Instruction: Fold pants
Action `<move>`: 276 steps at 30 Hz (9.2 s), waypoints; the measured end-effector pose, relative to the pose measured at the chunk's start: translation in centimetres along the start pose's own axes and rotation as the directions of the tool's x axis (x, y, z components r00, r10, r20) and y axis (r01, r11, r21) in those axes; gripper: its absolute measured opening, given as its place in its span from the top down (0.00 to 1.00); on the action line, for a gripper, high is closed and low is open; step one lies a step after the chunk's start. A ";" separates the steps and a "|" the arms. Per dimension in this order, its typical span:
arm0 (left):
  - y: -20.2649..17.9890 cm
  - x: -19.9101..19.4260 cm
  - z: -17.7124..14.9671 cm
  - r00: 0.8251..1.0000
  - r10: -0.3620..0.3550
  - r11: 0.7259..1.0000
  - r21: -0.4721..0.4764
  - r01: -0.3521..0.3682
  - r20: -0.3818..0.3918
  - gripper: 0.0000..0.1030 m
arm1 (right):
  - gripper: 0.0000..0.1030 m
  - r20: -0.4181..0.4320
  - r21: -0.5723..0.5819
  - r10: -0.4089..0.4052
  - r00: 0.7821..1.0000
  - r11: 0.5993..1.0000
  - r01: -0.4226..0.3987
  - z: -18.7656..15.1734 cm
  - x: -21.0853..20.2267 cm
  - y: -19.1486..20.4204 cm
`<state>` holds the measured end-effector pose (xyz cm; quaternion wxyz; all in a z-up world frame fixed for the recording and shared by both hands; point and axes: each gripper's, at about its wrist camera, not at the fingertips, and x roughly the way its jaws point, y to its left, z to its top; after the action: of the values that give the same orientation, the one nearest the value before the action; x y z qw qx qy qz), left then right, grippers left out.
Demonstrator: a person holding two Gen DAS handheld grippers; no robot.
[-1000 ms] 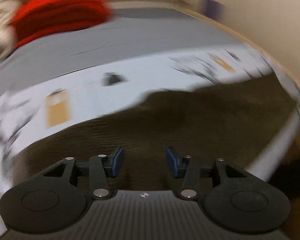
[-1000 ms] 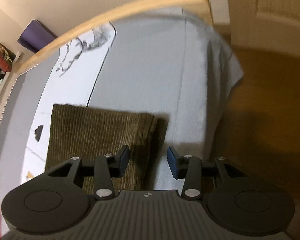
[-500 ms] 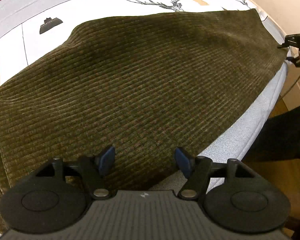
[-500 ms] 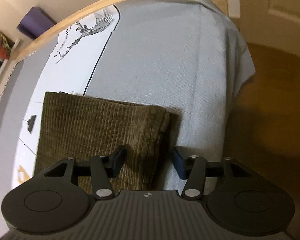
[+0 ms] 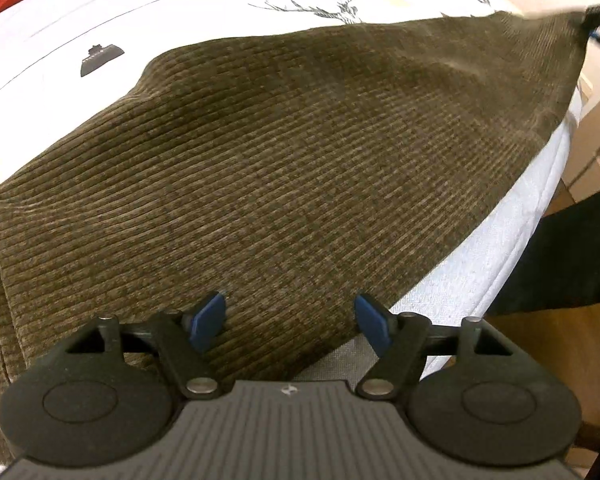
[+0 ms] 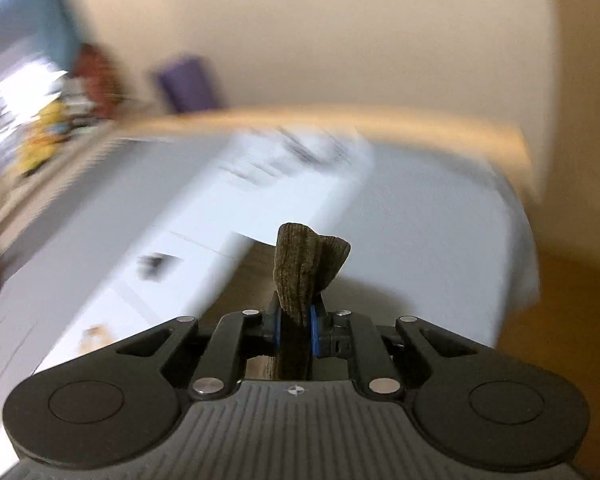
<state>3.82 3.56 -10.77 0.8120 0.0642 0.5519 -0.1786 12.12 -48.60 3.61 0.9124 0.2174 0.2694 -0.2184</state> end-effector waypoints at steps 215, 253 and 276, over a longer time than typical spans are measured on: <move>4.7 -15.5 3.6 0.852 0.332 0.929 -0.294 -0.223 0.404 0.30 | 0.59 -0.326 -0.514 0.433 0.841 0.665 -0.542 -8.6 -10.2 17.4; 8.0 -3.5 9.8 0.961 0.215 0.920 -0.368 -0.138 0.176 0.84 | 0.66 -0.423 -0.660 0.202 0.883 0.599 -0.453 -16.9 2.2 28.8; 1.4 -10.2 2.6 0.948 0.211 0.974 -0.137 -0.183 0.237 0.18 | 0.43 -0.627 -0.663 0.142 0.766 0.419 -0.620 -18.7 -7.6 19.7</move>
<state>3.31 6.29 -0.54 0.8912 0.0500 0.4452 -0.0717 9.02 -20.87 -0.66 0.8252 -0.1490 0.4965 0.2242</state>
